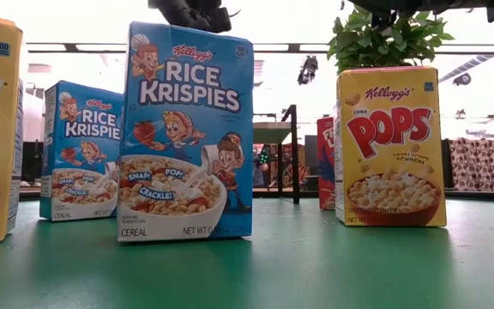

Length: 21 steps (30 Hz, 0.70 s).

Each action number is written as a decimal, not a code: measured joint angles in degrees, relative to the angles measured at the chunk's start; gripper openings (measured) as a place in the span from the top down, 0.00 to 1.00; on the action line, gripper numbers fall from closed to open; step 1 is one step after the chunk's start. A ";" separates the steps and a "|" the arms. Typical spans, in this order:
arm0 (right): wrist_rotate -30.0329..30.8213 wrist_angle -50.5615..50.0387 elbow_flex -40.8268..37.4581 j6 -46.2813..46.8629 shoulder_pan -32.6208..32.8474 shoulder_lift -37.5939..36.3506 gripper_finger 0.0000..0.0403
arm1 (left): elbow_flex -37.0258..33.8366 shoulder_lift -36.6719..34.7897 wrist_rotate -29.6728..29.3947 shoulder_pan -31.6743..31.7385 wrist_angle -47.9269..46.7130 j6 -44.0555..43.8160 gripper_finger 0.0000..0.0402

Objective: Stack cereal on shelf
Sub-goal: Adjust the red cereal on the shelf

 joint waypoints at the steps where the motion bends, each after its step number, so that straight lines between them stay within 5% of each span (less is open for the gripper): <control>1: 0.00 -0.04 0.00 0.00 0.00 0.00 0.98 | -0.02 0.20 0.00 0.00 0.00 0.28 0.33; 21: -0.11 -5.96 0.00 -1.02 1.68 -3.44 0.98 | -0.06 1.04 0.00 0.02 5.45 2.04 0.51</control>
